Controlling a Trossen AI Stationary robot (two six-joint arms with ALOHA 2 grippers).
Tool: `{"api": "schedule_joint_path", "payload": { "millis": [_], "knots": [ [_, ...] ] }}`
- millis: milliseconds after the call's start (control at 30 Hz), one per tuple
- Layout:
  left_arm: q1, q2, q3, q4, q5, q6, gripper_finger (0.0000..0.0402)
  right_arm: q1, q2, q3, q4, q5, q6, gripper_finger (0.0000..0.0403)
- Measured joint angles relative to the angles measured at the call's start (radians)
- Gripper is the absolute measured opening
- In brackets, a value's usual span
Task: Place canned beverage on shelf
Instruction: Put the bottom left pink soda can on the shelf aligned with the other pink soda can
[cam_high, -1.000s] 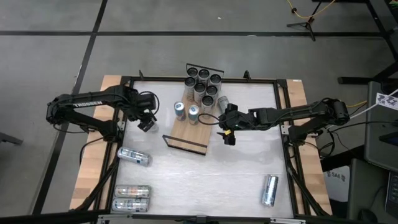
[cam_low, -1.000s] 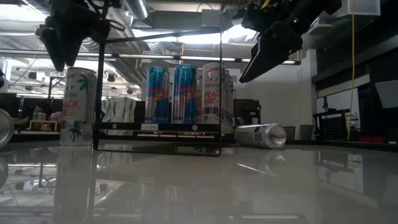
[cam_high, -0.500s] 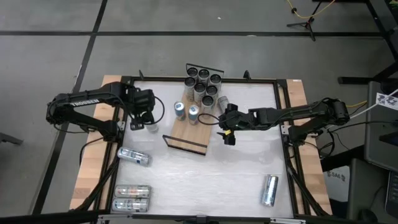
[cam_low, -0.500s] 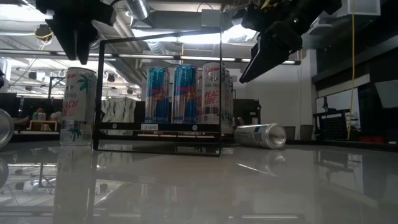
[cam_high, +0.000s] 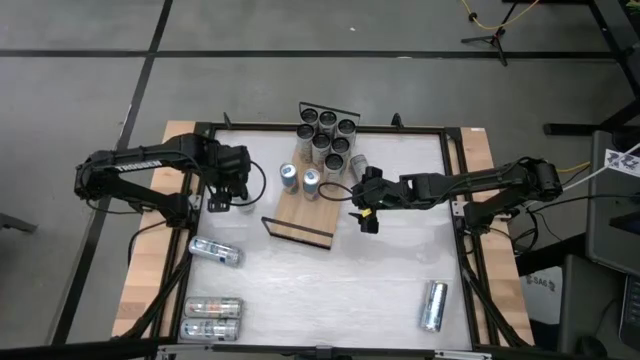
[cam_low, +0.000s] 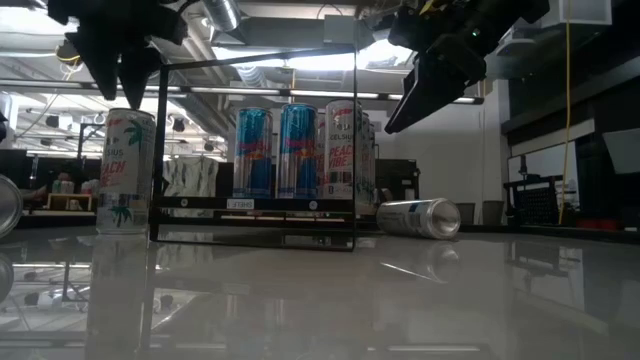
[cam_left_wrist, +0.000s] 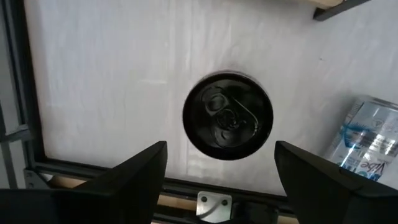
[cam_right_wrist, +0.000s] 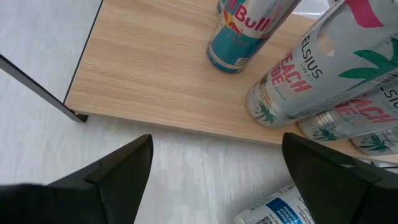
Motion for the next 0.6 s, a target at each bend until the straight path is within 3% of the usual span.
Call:
{"api": "schedule_joint_path", "payload": {
  "millis": [600],
  "knots": [
    [0.0, 0.0, -0.039, 0.043, 0.026, 0.058, 0.0289, 0.0, 0.0, 0.0, 0.0, 0.0, 0.0, 0.0351]
  ]
}}
